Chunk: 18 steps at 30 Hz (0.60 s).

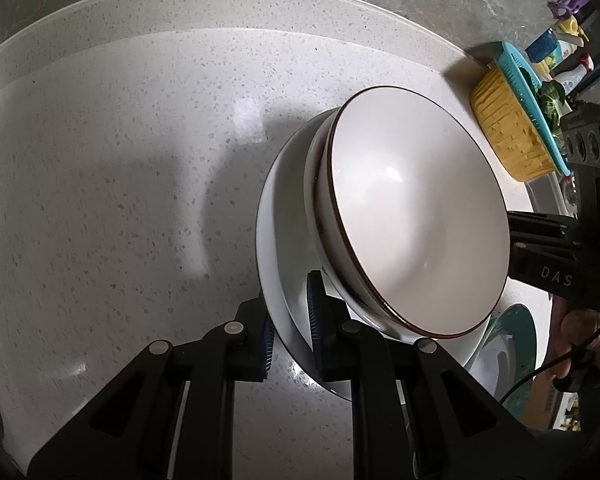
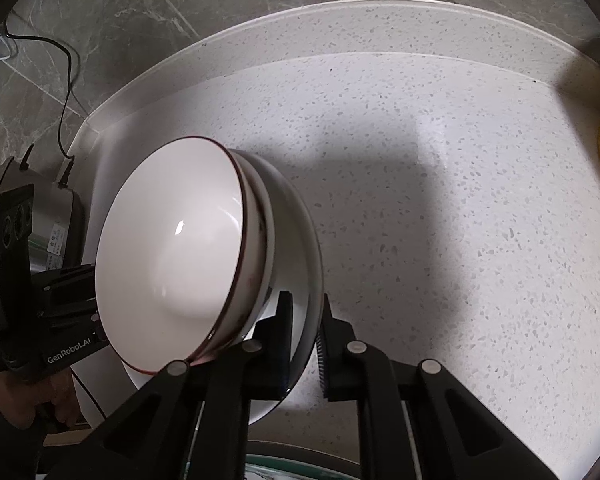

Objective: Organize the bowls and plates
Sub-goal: 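Lift the bowl stack and carry it onto the teal-rimmed plates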

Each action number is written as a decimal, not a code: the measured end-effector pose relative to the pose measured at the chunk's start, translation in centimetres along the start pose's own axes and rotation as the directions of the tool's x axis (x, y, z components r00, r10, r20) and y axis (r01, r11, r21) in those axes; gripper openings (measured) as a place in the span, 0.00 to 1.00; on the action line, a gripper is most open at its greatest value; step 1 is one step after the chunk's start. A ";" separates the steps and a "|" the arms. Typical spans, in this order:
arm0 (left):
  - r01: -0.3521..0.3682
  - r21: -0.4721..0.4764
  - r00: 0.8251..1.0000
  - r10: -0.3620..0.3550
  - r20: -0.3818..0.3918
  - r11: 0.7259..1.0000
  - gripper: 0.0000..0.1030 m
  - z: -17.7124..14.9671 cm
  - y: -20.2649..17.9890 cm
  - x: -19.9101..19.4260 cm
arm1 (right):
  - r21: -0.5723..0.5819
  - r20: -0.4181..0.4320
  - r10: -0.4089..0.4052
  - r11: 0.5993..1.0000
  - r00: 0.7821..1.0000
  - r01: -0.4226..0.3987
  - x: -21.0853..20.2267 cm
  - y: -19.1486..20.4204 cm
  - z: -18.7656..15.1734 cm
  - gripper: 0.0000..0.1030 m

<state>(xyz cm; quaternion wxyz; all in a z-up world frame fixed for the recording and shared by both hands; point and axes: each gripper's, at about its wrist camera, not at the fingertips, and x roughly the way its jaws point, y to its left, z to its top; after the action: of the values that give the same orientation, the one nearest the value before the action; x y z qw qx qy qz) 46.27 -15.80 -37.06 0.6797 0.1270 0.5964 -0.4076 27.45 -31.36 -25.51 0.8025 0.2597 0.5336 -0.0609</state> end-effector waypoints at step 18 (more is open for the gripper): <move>-0.018 0.040 0.999 0.016 0.044 0.999 0.12 -0.3 -1.9 -4.8 | -0.007 0.039 -0.009 1.000 0.999 0.009 -2.9 1.1 -0.2 0.12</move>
<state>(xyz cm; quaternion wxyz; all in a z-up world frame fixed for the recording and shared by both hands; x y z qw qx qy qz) 44.92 -14.90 -32.19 0.6933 0.1368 0.5722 -0.4162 26.48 -30.84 -22.65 0.8135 0.2532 0.5191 -0.0679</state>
